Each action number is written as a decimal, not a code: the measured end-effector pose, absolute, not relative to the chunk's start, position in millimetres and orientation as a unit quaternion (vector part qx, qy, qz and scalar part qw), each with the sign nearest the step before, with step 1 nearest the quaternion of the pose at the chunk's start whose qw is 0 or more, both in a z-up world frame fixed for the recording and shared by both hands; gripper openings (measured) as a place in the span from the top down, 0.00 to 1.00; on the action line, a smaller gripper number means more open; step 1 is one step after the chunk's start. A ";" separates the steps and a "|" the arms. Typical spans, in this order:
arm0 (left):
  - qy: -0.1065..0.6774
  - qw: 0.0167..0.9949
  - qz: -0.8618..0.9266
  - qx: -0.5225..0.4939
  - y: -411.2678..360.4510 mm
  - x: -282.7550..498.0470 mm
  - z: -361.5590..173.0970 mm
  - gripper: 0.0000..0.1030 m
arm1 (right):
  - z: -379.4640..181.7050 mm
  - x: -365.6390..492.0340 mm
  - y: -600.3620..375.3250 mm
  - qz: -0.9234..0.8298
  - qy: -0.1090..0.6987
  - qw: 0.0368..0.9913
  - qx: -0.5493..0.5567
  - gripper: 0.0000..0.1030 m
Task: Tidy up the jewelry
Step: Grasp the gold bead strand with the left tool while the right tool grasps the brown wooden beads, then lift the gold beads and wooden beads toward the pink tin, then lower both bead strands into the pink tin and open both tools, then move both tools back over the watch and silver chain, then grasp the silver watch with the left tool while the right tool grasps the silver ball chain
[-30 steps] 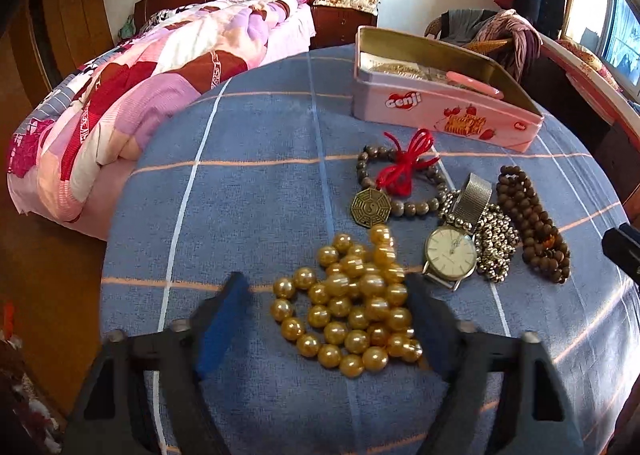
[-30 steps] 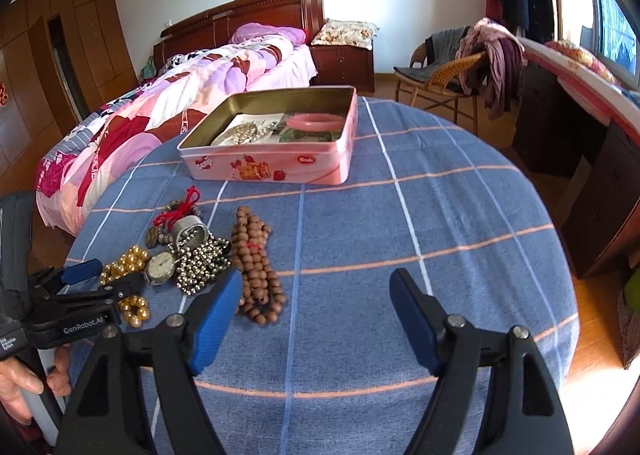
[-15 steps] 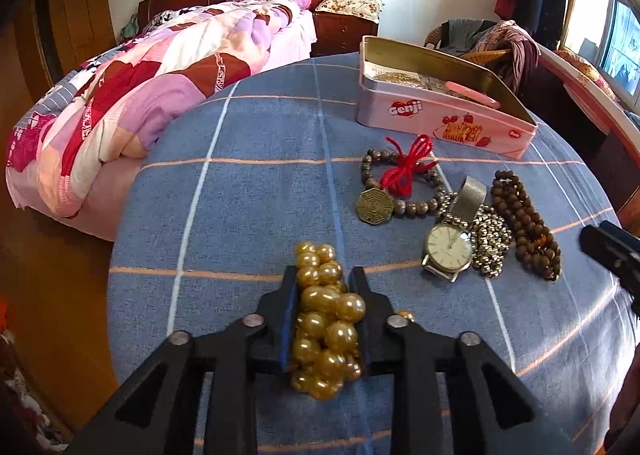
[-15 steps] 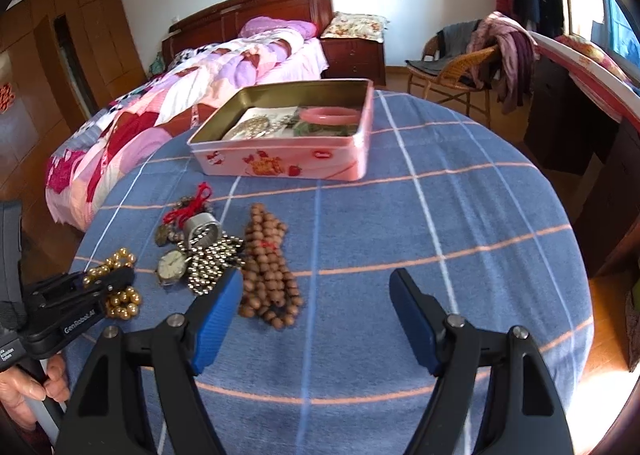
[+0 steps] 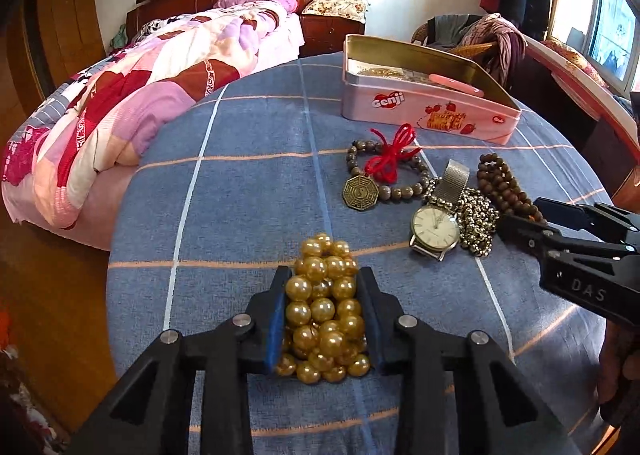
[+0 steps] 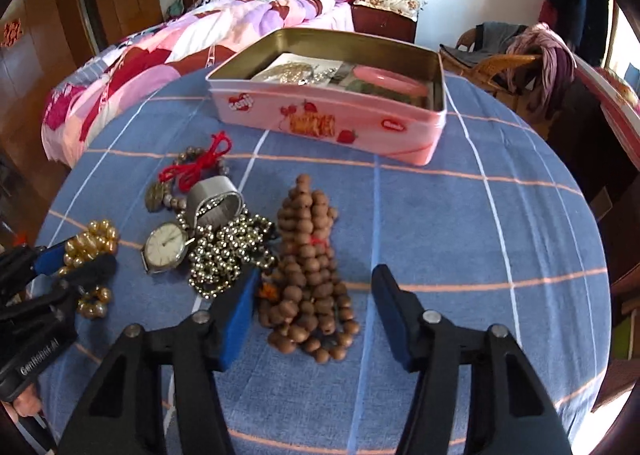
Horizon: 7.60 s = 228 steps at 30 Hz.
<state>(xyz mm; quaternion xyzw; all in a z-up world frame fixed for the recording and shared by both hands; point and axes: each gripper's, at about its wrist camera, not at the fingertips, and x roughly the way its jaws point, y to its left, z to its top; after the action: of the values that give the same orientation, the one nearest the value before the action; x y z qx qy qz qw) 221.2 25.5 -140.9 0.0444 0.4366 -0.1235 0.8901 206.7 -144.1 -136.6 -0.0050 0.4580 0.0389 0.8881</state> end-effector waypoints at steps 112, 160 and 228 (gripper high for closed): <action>0.352 0.924 -0.139 0.047 -100.4 394.1 -96.7 0.89 | -107.0 336.5 -216.9 -0.011 0.328 0.939 0.102 0.62; 0.369 0.926 -0.063 0.055 -47.3 254.6 -75.1 0.22 | -86.5 206.0 -207.4 -0.057 0.328 0.936 0.119 0.32; 0.434 0.879 -0.176 0.088 -43.3 243.1 -130.9 0.22 | -112.0 215.0 -183.9 0.049 0.421 0.902 0.085 0.89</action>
<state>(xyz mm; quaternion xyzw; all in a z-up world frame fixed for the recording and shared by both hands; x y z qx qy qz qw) 243.1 -43.3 -130.9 0.0876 0.4342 -0.1759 0.8791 215.0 -183.9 -112.0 0.0854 0.4209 0.0485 0.9018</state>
